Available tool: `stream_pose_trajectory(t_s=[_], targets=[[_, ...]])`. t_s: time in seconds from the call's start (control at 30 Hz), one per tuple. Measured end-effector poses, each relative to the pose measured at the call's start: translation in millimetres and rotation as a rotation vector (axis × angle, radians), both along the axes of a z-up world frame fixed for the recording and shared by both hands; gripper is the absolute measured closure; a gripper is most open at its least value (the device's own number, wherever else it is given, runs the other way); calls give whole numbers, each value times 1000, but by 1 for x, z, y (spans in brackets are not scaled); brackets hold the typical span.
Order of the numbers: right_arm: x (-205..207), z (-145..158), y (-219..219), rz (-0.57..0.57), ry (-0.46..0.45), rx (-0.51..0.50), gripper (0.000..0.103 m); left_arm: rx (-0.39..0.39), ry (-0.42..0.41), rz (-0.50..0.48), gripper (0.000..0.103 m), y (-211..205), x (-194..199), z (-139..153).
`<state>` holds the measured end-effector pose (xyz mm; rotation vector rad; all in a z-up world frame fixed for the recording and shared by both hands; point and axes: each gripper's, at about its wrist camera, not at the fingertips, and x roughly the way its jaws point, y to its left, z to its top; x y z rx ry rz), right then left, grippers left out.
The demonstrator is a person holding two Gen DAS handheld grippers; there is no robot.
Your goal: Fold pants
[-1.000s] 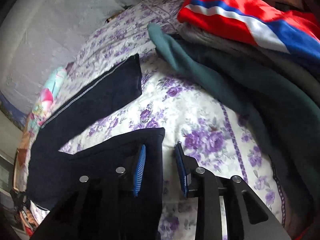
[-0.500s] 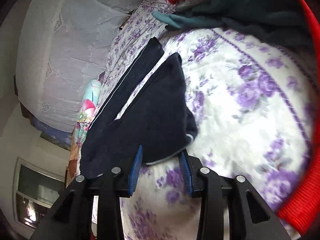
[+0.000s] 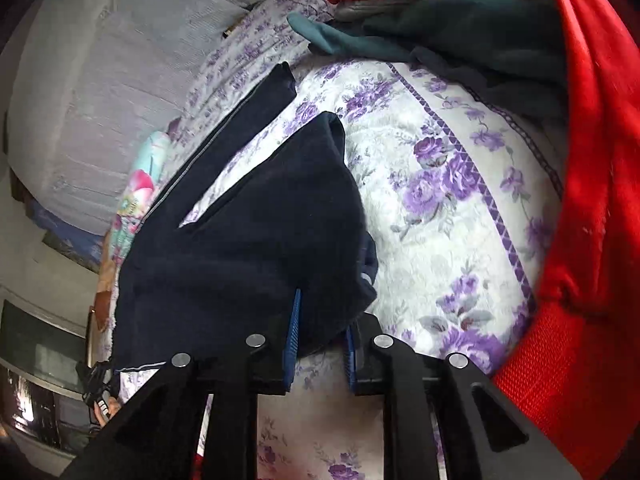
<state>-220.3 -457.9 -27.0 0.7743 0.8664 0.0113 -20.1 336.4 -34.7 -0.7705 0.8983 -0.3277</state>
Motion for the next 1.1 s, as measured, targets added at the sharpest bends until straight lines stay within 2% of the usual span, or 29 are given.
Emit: stream_pose_trajectory(t_s=[0.03,0.07,0.1,0.13,0.17,0.23,0.3,0.4,0.5,0.6,0.63,0.7,0.73,0.77,0.8,0.87,0.93,1.0,1.1], targets=[[-8,7,-1,-29,-11,-9,75,-15,-2,10,64,5,-5,5],[-15,21,-1,-70,-45,-57,72,-5,-14,27,48,10,-10,12],[-22,37,-1,-112,-84,-137,70,36,-32,55,38,15,-16,22],[-24,55,3,-153,-109,-249,70,132,-58,111,26,19,-27,36],[-21,72,12,-165,-131,-363,70,201,-82,145,24,19,-34,47],[-5,94,36,-103,-193,-461,70,289,-156,162,24,11,-42,71],[25,105,72,12,-256,-459,70,290,-208,113,23,-7,-38,87],[84,100,141,225,-304,-432,70,324,-241,-12,19,-58,-12,96],[137,83,215,432,-300,-342,69,374,-216,-101,16,-101,18,84],[179,58,268,544,-246,-327,65,449,-122,-136,14,-123,49,49],[193,45,275,565,-206,-330,64,472,-79,-124,14,-121,59,34],[219,14,274,547,-86,-333,66,481,-112,-126,14,-117,62,25],[225,4,269,541,-74,-298,72,468,-106,-137,14,-115,61,27],[224,1,262,530,-107,-256,76,460,-99,-141,14,-114,61,29],[225,0,256,523,-97,-226,79,444,-89,-139,14,-111,61,31],[225,3,254,502,-84,-200,78,386,-99,-109,14,-102,61,43],[219,16,261,480,-78,-243,67,410,-152,-54,14,-100,64,64],[220,39,277,486,-147,-326,55,449,-210,-21,9,-104,76,85],[235,73,316,513,-264,-424,33,483,-215,-36,7,-124,109,96]])
